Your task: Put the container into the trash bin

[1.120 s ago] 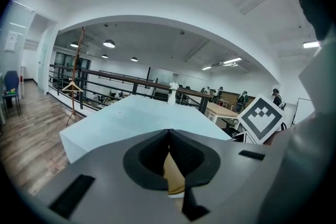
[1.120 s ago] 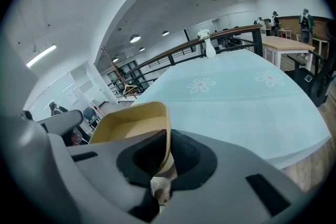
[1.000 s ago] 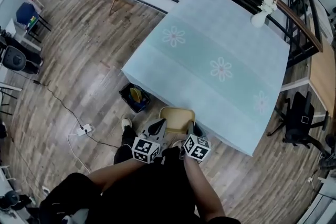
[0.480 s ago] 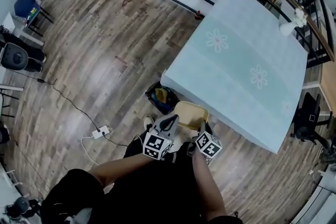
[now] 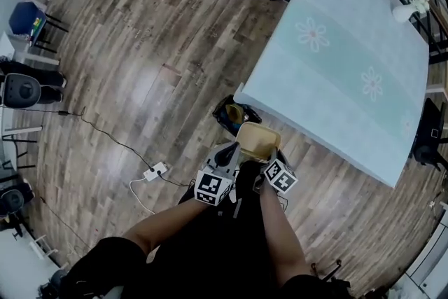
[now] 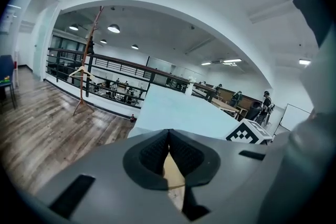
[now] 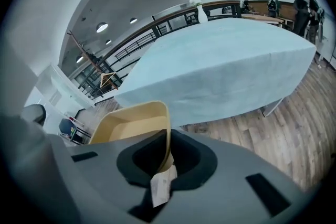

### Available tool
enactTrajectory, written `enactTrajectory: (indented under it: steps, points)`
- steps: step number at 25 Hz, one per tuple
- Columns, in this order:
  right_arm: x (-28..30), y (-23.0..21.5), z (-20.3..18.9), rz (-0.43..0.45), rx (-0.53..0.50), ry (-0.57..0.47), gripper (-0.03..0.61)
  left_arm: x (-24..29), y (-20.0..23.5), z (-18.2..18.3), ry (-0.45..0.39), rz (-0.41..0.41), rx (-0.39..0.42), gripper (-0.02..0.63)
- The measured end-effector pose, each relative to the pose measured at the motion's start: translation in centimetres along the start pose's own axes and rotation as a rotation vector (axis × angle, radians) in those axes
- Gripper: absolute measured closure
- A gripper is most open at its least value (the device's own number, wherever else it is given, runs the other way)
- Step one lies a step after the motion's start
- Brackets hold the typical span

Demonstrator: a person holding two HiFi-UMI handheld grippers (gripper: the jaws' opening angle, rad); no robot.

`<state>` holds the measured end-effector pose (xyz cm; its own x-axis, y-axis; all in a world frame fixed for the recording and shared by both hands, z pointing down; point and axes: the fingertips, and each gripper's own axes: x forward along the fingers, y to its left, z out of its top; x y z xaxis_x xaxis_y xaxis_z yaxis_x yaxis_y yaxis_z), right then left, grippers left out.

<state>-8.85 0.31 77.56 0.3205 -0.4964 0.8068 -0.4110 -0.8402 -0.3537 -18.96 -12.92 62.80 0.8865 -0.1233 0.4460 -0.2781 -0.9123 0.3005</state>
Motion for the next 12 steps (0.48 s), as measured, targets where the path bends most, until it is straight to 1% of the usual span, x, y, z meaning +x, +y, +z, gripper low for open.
enactTrajectory:
  steps: [2, 5, 8, 12]
  points:
    - [1.9, -0.1, -1.1, -0.018, 0.011, 0.008, 0.535, 0.3, 1.2, -0.7, 0.011, 0.004, -0.021, 0.600]
    - [5.3, -0.3, -2.3, -0.046, 0.066, 0.001, 0.535, 0.9, 2.7, -1.5, 0.017, -0.003, -0.051, 0.600]
    - [8.8, -0.6, -3.8, -0.081, 0.111, 0.007, 0.535, 1.7, 4.0, -2.8, 0.032, -0.033, -0.047, 0.600]
    - [12.7, -1.0, -5.8, -0.088, 0.137, 0.013, 0.535, 2.5, 5.1, -5.2, 0.062, -0.074, -0.029, 0.600]
